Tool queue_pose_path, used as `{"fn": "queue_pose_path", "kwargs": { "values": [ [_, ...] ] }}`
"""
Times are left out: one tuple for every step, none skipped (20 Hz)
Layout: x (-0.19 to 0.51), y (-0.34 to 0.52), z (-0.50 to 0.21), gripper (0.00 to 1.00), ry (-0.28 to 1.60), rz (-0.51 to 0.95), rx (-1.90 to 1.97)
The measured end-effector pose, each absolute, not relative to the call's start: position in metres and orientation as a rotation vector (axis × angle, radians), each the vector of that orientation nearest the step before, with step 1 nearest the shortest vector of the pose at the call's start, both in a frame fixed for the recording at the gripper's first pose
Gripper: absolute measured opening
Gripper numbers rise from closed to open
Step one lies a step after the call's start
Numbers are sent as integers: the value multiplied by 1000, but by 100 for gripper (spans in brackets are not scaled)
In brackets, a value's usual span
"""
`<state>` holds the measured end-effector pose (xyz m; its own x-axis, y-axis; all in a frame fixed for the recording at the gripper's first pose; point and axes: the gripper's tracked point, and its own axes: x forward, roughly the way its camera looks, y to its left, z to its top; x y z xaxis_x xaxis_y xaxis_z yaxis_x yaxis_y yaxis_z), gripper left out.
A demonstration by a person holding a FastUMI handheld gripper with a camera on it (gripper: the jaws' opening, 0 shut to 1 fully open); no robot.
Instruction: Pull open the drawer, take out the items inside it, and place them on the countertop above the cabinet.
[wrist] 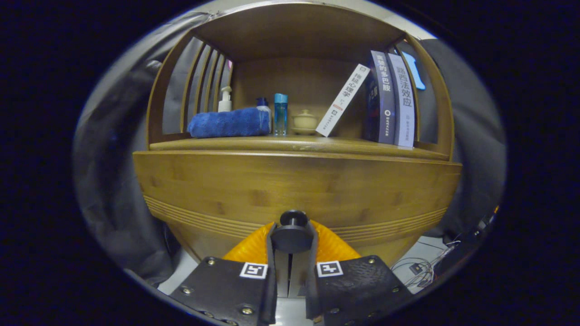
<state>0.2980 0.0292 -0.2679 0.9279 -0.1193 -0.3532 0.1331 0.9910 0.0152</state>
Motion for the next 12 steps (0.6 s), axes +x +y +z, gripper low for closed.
{"fn": "queue_pose_path", "kwargs": {
  "values": [
    [290,30,-267,25,359,-127,34],
    [283,32,-265,25,358,-125,31],
    [275,33,-264,26,358,-123,30],
    [268,36,-263,25,361,-122,28],
    [261,36,-262,25,365,-126,28],
    [253,38,-261,25,367,-122,31],
    [245,40,-259,25,367,-113,30],
    [236,40,-258,25,368,-107,21],
    [229,41,-256,25,370,-102,11],
    [221,42,-256,25,373,-99,10],
    [214,44,-257,25,381,-95,17],
    [205,45,-258,25,389,-94,17]
  ]
}}
